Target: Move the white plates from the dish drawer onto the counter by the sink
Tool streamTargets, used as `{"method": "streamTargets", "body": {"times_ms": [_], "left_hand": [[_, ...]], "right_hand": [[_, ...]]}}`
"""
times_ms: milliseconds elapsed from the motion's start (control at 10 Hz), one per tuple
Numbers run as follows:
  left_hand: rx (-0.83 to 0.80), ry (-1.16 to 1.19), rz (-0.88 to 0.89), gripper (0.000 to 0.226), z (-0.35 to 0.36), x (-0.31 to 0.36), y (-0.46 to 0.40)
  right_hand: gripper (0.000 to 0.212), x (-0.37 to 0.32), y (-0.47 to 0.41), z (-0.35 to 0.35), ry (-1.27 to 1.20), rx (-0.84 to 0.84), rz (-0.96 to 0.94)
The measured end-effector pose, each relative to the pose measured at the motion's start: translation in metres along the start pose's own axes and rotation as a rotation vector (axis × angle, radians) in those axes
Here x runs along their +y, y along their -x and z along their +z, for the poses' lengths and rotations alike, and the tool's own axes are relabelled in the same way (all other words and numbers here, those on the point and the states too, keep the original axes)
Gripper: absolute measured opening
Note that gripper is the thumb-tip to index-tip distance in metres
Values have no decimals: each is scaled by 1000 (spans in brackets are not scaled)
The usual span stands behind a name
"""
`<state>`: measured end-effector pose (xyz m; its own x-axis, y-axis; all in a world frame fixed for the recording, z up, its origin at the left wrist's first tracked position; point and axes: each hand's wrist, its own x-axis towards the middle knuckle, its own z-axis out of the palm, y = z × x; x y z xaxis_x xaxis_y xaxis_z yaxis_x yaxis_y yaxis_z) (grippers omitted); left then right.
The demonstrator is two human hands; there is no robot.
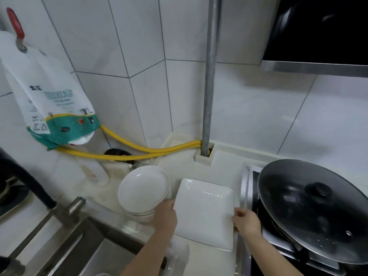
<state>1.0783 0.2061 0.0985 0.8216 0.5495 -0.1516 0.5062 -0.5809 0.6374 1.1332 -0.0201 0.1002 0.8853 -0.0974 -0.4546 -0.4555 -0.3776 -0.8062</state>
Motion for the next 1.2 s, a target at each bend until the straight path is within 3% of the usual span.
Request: {"method": "streamTargets", "body": {"times_ms": [300, 400, 500, 600, 800, 1000, 1100, 1200], "left_hand": [[15, -353, -67, 34, 11, 4, 0], [33, -345, -69, 34, 15, 3, 1], [-23, -171, -35, 42, 16, 0, 0], [-60, -190, 31, 46, 16, -1, -4], [-31, -412, -84, 44, 15, 7, 2], [-98, -508, 46, 33, 7, 9, 12], [-137, -525, 110, 27, -2, 12, 25], [-115, -529, 197, 30, -18, 24, 39]], "right_hand": [[34, 6, -22, 10, 81, -23, -15], [36, 8, -27, 12, 92, -22, -33], [37, 7, -24, 11, 102, -18, -34], [36, 8, -23, 10, 124, -13, -57], [28, 7, -15, 10, 227, -39, -86], [18, -3, 3, 10, 541, -99, -166], [45, -9, 17, 13, 774, -110, -272], [47, -32, 39, 17, 892, -82, -429]]}}
